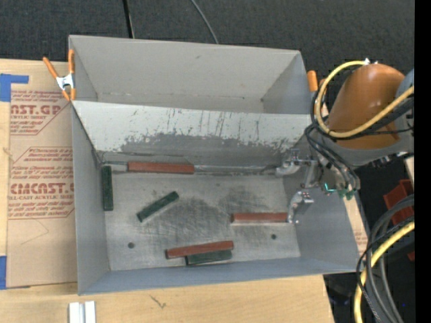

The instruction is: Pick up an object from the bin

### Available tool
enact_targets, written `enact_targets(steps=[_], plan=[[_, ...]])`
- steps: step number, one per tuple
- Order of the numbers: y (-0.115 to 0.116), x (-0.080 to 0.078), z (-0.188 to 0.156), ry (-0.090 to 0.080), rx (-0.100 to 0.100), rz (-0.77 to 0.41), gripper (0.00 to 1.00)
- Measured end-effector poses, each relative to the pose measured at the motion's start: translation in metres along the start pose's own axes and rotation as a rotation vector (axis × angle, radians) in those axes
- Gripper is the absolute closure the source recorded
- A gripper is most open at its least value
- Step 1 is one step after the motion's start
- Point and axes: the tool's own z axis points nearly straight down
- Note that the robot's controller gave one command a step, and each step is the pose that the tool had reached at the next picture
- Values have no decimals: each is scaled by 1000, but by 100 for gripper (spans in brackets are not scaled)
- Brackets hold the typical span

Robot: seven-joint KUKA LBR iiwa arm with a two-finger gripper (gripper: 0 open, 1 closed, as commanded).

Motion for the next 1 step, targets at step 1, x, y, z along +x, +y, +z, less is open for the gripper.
enact_targets(steps=[1], plan=[[14,29,89,2,-1,147,100]])
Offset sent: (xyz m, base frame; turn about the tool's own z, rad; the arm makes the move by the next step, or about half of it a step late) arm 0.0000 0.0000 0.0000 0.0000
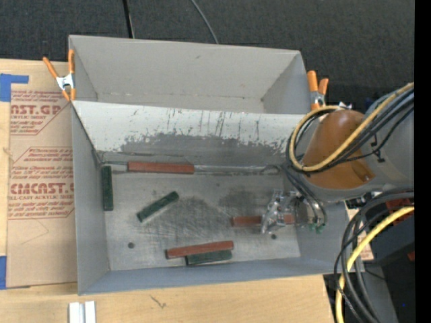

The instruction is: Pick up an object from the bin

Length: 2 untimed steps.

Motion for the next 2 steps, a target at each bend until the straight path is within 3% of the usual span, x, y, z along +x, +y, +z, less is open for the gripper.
enact_targets(steps=[1,2], plan=[[0,0,0,0,1,0,0],[0,0,0,0,1,0,0]])
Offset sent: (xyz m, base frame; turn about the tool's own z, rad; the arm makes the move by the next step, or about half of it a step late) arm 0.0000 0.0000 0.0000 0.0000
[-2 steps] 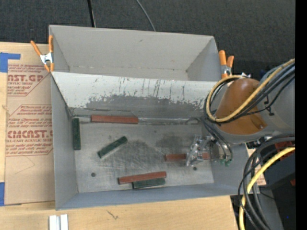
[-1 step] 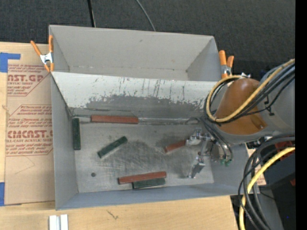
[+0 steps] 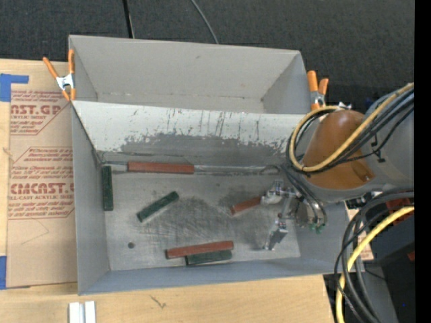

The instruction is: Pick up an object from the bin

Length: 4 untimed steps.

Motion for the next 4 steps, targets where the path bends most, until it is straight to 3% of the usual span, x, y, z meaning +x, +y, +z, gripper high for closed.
enact_targets(steps=[1,2,4], plan=[[47,-55,18,-28,5,-32,100],[50,-50,22,-7,0,-34,0],[59,-43,17,-11,4,-95,0]])
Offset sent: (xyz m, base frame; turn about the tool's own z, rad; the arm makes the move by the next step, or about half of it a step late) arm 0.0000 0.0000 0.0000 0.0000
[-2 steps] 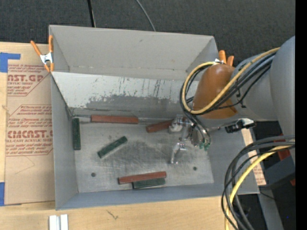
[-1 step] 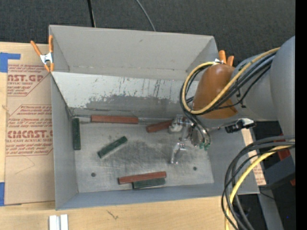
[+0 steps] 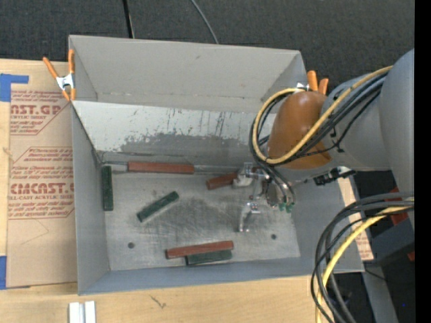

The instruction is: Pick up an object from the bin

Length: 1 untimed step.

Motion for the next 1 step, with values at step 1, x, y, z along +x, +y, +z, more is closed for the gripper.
enact_targets(steps=[1], plan=[[20,8,-5,9,-7,-35,0]])
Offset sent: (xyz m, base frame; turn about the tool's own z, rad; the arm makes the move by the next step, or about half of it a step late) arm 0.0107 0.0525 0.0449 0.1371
